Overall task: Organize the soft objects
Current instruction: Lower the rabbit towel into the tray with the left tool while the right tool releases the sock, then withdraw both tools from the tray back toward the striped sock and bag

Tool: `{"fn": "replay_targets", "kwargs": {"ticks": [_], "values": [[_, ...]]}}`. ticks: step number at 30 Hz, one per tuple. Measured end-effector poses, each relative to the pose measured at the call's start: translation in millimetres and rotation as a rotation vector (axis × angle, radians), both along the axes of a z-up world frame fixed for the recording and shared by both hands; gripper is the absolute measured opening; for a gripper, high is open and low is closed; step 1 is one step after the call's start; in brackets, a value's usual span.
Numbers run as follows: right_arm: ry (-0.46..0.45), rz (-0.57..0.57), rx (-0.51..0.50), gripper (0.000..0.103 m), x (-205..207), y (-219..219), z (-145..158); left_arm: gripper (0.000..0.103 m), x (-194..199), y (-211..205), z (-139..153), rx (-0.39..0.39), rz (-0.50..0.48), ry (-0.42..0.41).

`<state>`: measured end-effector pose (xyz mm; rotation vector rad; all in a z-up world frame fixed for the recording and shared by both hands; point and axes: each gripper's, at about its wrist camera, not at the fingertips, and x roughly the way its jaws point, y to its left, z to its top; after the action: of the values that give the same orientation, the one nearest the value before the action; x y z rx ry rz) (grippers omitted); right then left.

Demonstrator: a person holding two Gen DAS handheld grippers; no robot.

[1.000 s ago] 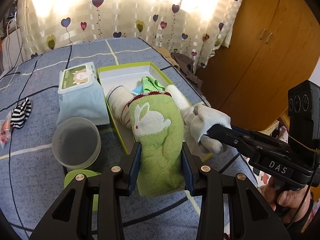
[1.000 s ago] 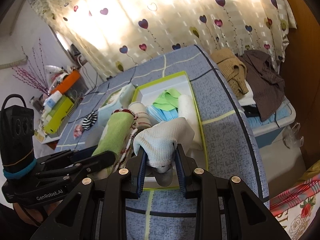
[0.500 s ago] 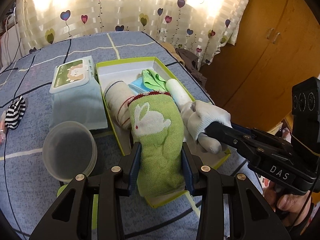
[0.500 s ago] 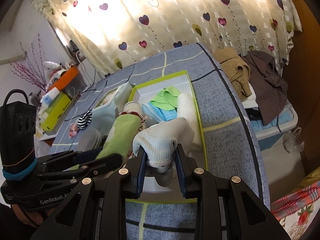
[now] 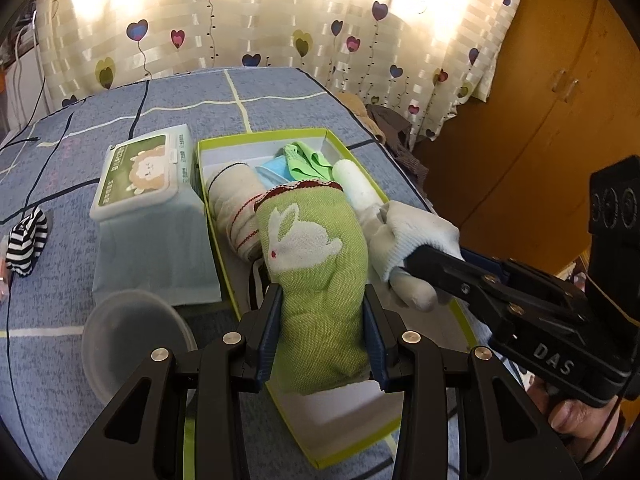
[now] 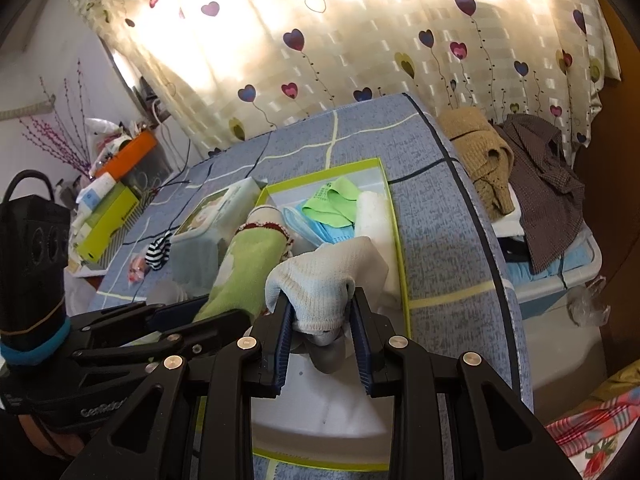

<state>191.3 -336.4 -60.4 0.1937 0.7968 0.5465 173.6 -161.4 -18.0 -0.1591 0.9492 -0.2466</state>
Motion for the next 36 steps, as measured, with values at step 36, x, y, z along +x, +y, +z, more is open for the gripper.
{"fn": "replay_targets", "kwargs": {"ticks": [36], "values": [[-0.009, -0.005, -0.137, 0.021, -67.5, -4.5, -0.6, 0.047, -54.9, 9.4, 22.6, -0.074, -0.068, -0.040]]}}
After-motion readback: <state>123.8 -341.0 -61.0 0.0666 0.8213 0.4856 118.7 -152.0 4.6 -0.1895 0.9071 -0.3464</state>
